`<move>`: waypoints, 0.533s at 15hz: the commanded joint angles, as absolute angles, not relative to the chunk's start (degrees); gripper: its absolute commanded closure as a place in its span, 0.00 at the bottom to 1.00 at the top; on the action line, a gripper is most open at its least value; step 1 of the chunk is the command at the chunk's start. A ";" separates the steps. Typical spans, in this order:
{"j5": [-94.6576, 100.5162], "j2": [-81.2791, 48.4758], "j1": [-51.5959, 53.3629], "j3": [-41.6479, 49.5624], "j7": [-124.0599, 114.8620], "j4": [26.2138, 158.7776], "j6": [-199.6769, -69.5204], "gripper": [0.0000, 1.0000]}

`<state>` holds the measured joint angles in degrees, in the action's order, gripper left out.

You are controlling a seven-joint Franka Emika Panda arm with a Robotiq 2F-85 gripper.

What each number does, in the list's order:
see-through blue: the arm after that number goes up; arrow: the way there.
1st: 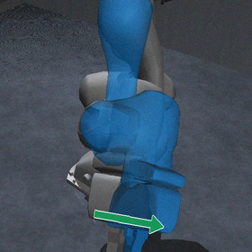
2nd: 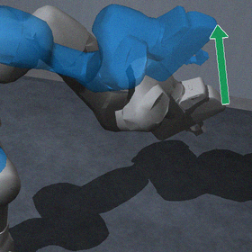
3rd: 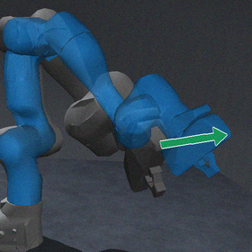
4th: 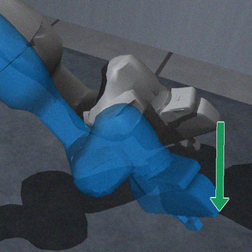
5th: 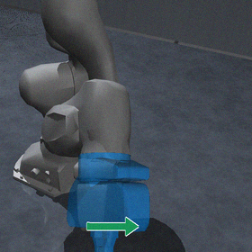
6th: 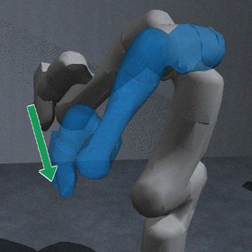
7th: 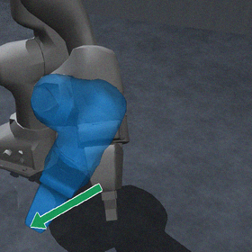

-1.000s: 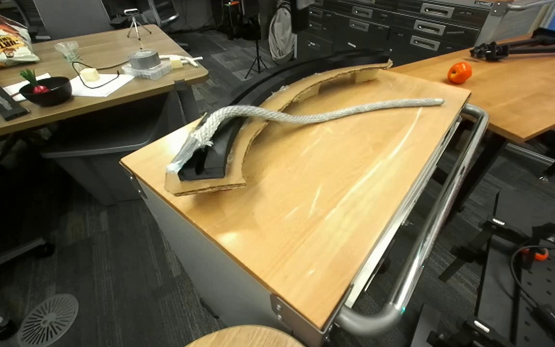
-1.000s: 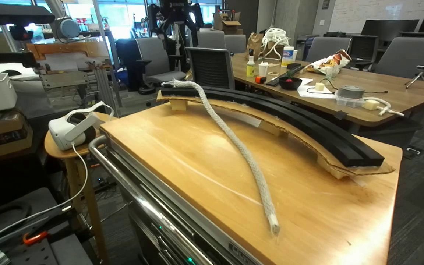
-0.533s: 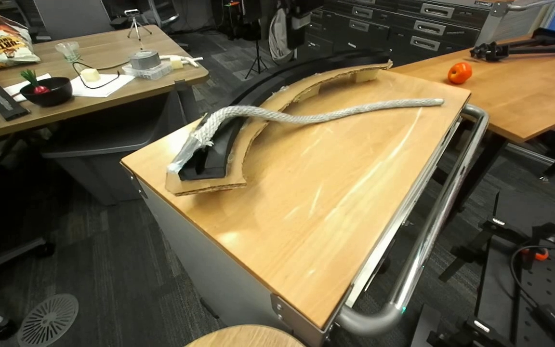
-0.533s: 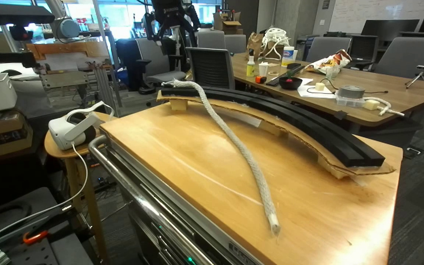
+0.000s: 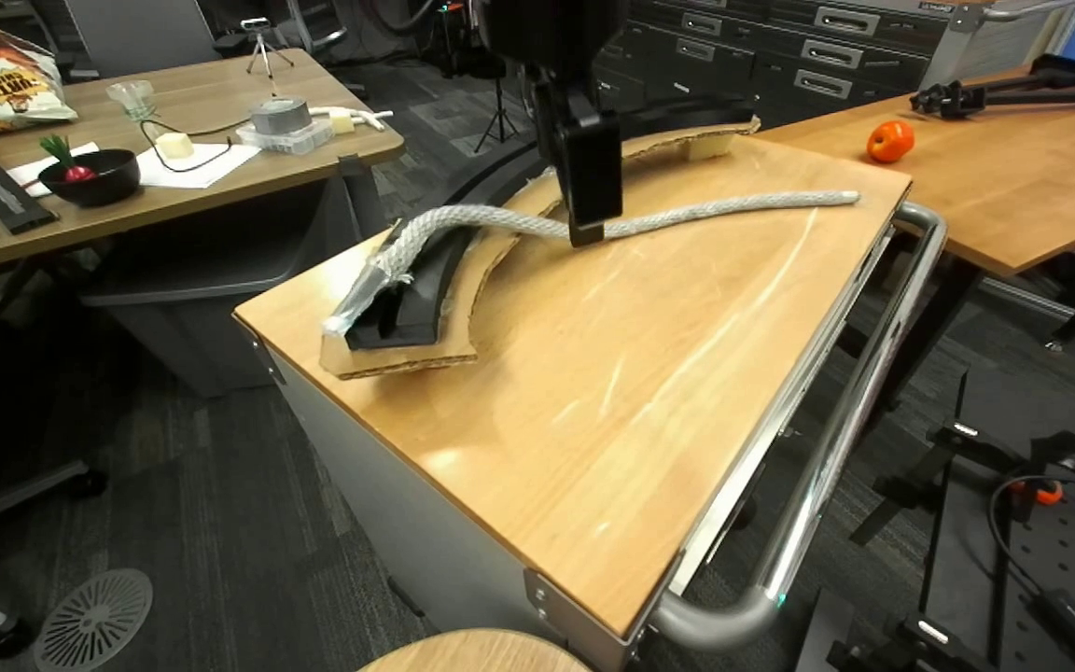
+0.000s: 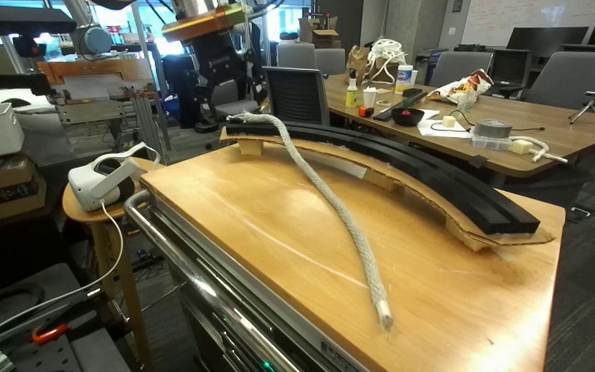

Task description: Put the white rope on the black board

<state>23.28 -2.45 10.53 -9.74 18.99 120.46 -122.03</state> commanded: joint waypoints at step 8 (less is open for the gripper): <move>16.39 1.79 10.20 -9.66 40.33 126.39 -123.43 0.00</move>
